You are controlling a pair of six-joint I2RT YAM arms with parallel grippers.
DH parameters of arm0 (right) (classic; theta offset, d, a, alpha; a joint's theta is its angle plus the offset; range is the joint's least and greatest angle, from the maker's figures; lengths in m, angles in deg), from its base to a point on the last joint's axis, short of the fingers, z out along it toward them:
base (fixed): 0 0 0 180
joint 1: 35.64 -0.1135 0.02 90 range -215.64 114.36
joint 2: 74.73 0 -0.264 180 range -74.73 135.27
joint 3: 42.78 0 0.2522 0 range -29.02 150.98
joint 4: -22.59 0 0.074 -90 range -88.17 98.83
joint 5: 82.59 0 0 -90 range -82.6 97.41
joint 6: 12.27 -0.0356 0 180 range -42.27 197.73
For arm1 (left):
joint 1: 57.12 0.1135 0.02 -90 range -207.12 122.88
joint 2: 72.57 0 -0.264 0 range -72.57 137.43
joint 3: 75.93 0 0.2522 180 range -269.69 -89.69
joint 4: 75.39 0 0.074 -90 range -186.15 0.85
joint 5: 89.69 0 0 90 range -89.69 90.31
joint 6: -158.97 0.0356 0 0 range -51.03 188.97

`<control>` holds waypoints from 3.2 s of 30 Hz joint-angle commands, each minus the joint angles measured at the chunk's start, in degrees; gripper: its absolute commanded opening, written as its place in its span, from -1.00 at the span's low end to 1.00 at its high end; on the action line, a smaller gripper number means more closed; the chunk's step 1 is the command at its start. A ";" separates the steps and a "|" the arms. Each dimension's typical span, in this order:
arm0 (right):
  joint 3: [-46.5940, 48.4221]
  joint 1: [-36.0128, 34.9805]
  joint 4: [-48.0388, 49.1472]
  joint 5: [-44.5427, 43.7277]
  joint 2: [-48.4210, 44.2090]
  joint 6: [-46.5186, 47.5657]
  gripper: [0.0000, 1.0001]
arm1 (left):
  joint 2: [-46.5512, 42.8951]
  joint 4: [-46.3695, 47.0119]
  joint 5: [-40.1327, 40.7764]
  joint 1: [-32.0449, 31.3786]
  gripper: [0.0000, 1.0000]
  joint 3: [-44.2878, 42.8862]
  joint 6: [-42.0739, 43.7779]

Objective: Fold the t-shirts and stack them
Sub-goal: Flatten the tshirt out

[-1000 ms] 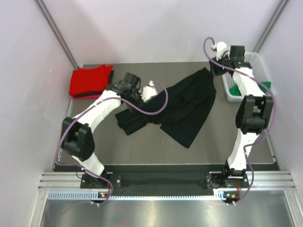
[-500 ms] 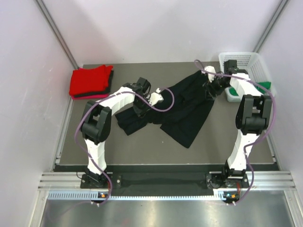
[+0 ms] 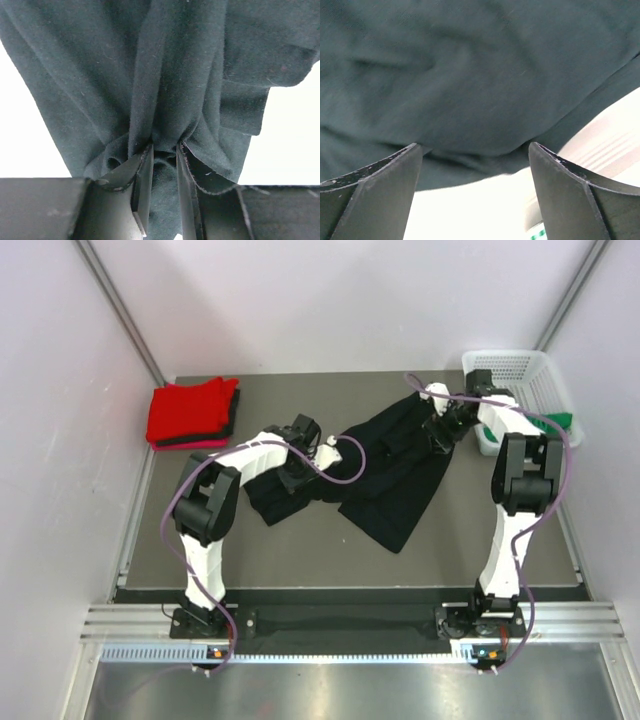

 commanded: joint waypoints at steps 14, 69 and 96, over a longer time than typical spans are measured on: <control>12.08 -8.52 -3.79 1.02 6.19 4.19 0.13 | 6.43 9.30 14.44 13.70 -0.46 -1.97 5.76; 2.33 -10.37 -1.85 -4.08 3.03 9.02 0.04 | 5.21 6.40 11.63 14.32 -0.47 -10.24 3.13; 7.51 -9.67 -1.24 -5.31 7.86 5.24 -0.51 | 6.70 6.31 11.98 13.97 -0.48 -11.74 2.95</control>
